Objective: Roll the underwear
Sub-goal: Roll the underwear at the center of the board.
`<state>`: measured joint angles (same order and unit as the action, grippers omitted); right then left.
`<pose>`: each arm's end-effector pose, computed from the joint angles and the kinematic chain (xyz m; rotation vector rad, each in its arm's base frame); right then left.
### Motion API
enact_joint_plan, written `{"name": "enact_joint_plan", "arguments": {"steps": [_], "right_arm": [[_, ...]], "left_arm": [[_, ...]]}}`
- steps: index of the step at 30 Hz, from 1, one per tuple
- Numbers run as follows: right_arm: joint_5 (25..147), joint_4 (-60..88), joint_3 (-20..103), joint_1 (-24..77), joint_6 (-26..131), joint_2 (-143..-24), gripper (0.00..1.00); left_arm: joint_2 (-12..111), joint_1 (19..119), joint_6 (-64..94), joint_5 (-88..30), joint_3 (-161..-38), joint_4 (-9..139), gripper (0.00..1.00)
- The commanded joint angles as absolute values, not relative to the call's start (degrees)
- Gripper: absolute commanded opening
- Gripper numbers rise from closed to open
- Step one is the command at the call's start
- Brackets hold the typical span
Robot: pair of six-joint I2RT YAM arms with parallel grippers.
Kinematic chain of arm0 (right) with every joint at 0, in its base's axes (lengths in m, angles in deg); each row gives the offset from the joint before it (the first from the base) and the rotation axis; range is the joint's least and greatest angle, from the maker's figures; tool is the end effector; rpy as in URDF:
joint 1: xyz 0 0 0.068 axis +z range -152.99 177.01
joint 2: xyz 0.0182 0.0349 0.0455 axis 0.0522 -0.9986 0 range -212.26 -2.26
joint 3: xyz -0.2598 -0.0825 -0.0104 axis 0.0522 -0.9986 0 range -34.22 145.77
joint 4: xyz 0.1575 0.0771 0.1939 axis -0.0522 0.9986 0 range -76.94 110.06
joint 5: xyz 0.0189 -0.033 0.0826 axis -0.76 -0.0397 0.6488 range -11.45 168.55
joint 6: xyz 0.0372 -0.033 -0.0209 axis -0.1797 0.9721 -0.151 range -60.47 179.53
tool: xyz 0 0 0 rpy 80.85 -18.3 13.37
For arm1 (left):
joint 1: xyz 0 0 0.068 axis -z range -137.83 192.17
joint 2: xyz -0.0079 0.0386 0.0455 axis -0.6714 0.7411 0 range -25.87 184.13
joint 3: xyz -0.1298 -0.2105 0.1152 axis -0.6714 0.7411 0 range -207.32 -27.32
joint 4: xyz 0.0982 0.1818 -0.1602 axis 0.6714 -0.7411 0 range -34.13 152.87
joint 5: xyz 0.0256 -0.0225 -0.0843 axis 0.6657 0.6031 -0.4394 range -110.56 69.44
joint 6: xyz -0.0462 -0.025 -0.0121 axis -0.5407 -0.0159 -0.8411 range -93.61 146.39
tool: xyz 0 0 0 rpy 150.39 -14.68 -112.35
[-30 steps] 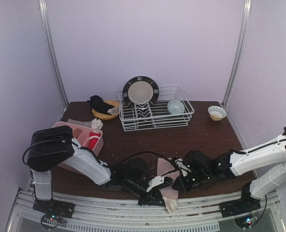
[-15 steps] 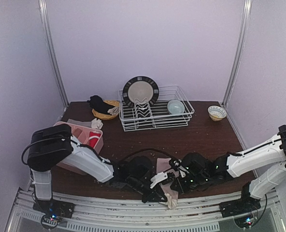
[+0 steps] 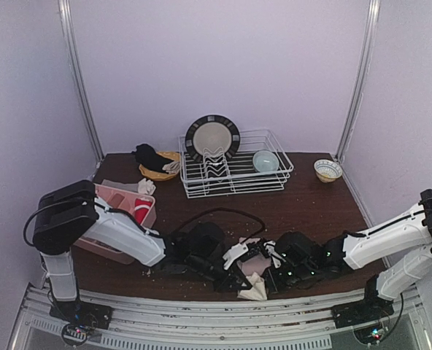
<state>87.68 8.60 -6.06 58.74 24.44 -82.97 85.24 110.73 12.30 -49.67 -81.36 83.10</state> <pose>0.1120 0.2201 0.1348 -0.6838 2.5396 0.8924 0.1239 -0.3626 0.1237 1.4043 2.0330 -1.2870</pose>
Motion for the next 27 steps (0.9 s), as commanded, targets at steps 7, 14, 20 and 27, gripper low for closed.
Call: {"name": "enact_joint_plan", "arguments": {"steps": [7,14,20,27], "right_arm": [[85.24,10.46,-7.96,58.99,22.98,-83.57,0.05],[85.10,10.17,-7.97,59.02,22.80,-83.25,0.05],[82.72,14.27,-6.91,59.70,22.62,-78.80,0.12],[73.62,26.78,-3.95,61.01,21.35,-69.56,0.26]], "left_arm": [[83.70,108.68,9.74,-41.88,-83.72,76.78,0.00],[84.67,107.87,9.07,-38.42,-87.26,72.80,0.00],[88.01,107.89,10.08,-40.38,-91.22,69.34,0.00],[91.62,107.92,11.84,-40.09,-95.55,63.95,0.00]]}}
